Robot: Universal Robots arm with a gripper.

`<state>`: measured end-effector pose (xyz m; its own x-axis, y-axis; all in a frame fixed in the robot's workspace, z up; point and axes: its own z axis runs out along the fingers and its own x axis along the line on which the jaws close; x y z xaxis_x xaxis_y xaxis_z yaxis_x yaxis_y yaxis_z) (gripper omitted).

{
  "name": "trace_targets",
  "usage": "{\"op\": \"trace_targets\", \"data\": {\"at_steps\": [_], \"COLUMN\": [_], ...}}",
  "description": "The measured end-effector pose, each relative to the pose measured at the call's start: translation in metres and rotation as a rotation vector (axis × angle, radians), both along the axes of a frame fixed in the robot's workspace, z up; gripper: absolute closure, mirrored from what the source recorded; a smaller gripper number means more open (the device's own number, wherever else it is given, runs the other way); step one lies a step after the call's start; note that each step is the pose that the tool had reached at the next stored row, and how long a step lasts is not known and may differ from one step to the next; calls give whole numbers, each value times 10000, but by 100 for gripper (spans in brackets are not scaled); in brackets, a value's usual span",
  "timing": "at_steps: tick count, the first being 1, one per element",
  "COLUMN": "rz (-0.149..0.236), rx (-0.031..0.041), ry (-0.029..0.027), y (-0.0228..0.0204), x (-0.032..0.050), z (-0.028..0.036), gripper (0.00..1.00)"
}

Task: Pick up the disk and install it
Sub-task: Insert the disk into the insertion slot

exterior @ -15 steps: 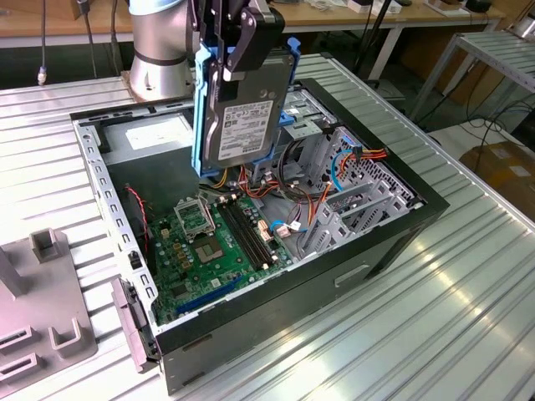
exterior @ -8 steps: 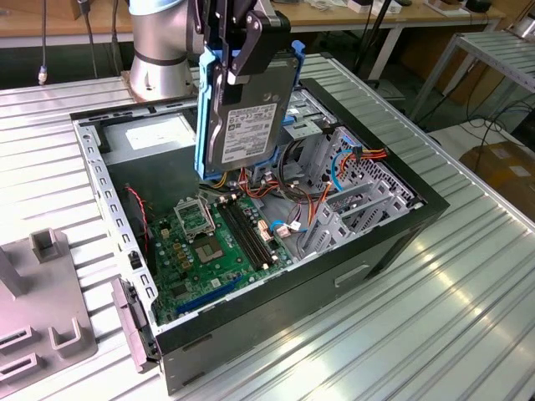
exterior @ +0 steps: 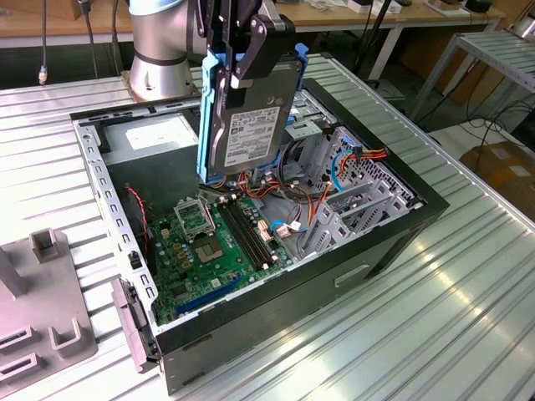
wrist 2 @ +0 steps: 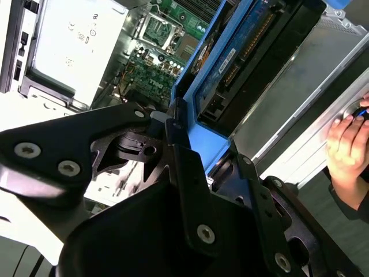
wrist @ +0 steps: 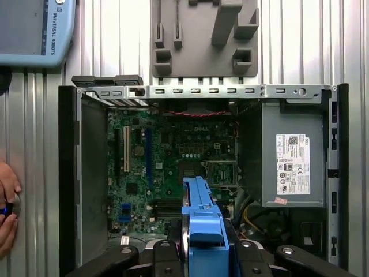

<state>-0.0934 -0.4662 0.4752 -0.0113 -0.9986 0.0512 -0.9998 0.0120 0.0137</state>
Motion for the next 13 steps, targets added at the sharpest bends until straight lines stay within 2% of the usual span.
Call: {"op": "trace_targets", "data": {"at_steps": [10,13], "rz": [-1,0], "rx": [-13,-14], "ry": [0,-1], "y": [-106,-153], "x": [1,2], "z": [-2,-2], "gripper": [63,63]}}
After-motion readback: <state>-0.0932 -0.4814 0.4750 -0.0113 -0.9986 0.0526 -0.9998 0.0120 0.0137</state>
